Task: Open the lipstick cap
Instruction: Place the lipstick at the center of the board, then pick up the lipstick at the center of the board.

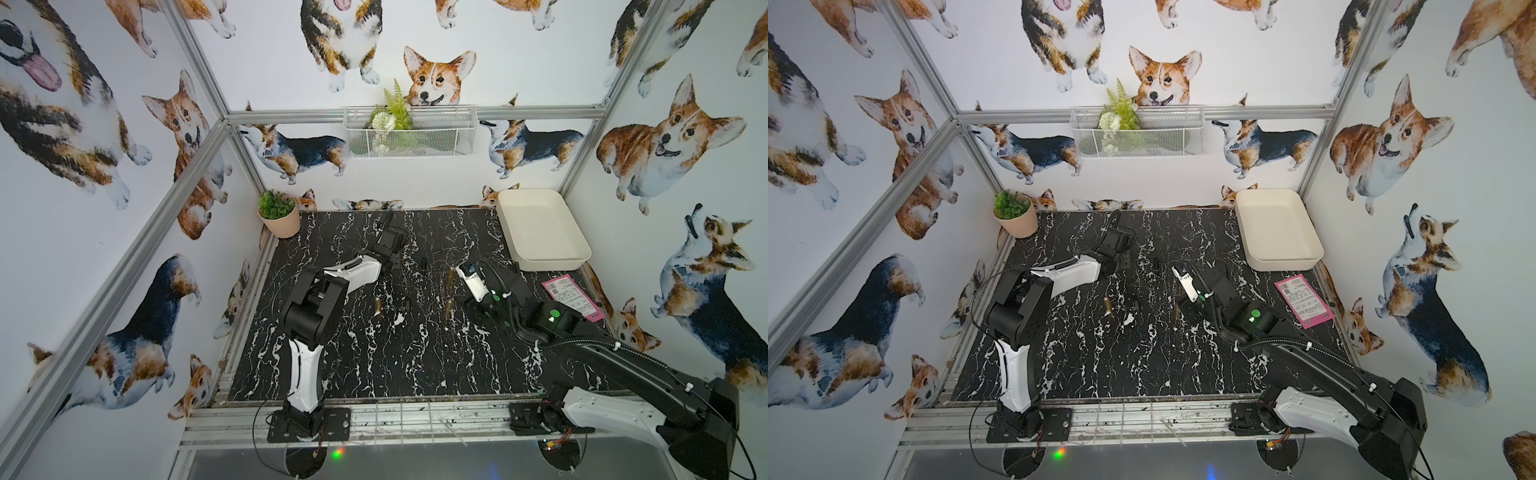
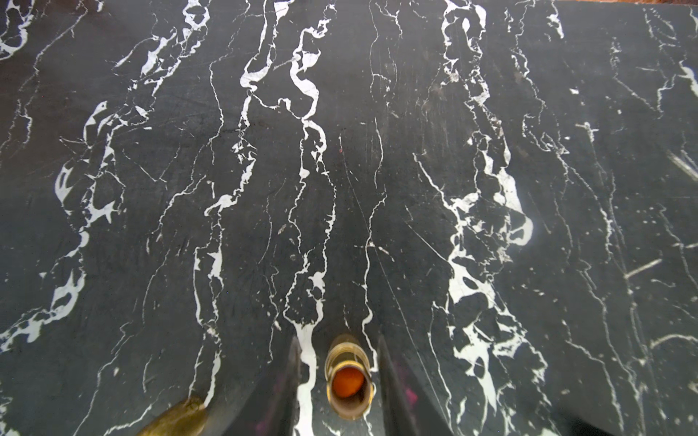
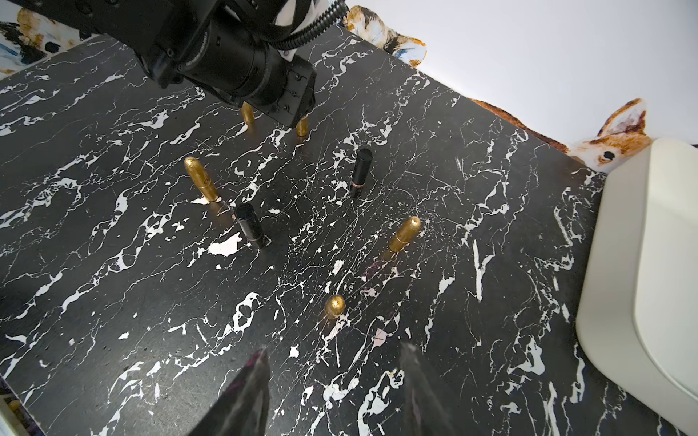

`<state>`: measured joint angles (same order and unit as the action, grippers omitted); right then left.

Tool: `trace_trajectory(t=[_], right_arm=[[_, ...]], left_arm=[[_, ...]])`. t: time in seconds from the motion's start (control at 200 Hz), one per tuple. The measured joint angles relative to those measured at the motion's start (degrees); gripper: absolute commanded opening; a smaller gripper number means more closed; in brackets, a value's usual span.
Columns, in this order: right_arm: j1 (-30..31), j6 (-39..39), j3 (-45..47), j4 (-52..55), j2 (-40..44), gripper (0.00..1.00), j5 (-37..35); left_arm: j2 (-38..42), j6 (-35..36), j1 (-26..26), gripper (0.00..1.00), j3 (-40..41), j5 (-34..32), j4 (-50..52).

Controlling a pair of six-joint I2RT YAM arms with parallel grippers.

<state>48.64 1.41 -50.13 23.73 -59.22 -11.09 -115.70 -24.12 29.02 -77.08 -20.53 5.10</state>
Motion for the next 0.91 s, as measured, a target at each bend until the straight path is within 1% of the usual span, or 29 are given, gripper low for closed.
trace_trajectory(t=[0.085,0.145,0.165,0.295,0.36,0.44,0.546,0.556,0.581,0.606,0.691,0.716,0.736,0.746,0.781,0.846,0.906], right_arm=[[0.0,0.0,0.0,0.0,0.0,0.58,0.0],[0.0,0.0,0.0,0.0,0.1,0.58,0.0],[0.0,0.0,0.0,0.0,0.1,0.58,0.0],[0.0,0.0,0.0,0.0,0.3,0.58,0.0],[0.0,0.0,-0.1,0.0,0.6,0.58,0.0],[0.0,0.0,-0.3,0.0,1.4,0.59,-0.1],[0.0,0.1,-0.8,0.1,2.8,0.6,-0.4],[0.0,0.2,-0.8,0.1,3.0,0.6,-0.4],[-0.2,0.2,-1.0,0.1,3.4,0.6,-0.4],[-0.3,0.3,-1.2,0.2,3.7,0.6,-0.3],[-1.4,1.2,-2.0,0.6,4.5,0.59,0.9],[-2.2,1.7,-2.3,0.8,4.8,0.58,1.2],[-3.0,2.0,-2.6,0.9,5.0,0.58,2.0],[-3.0,2.0,-2.6,0.9,5.0,0.58,2.0],[-4.3,2.9,-2.7,1.0,5.3,0.58,3.2],[-6.8,4.1,-2.8,1.0,5.8,0.57,5.6],[-9.2,5.2,-2.6,1.0,5.9,0.57,7.6]], left_arm=[[0.4,0.0,0.0,0.55,-0.3,0.0,0.7],[1.0,0.0,0.0,0.56,-0.6,0.0,1.0],[1.2,0.0,0.0,0.58,-0.7,0.0,1.0],[2.5,0.2,0.0,0.59,-2.8,0.3,2.8],[2.8,0.2,0.0,0.62,-5.8,0.4,6.1],[3.9,0.2,0.0,0.62,-8.3,1.0,9.5],[3.5,0.5,-0.2,0.6,-17.1,4.1,18.7],[3.1,0.7,-0.2,0.6,-19.2,4.7,20.7],[2.7,0.8,-0.2,0.6,-21.1,5.3,22.1],[1.7,1.2,-0.2,0.6,-25.1,6.9,24.9],[-1.3,1.7,-0.3,0.58,-34.8,11.4,32.8],[-2.4,1.9,-0.3,0.58,-37.5,12.8,35.1],[-4.1,2.2,-0.3,0.58,-41.7,15.1,38.5],[-4.1,2.2,-0.3,0.58,-41.7,15.1,38.5],[-6.2,2.6,-0.1,0.58,-46.2,17.2,42.1],[-9.3,2.8,0.6,0.57,-52.3,19.9,47.2],[-11.5,3.2,1.6,0.57,-55.8,21.7,50.6]])
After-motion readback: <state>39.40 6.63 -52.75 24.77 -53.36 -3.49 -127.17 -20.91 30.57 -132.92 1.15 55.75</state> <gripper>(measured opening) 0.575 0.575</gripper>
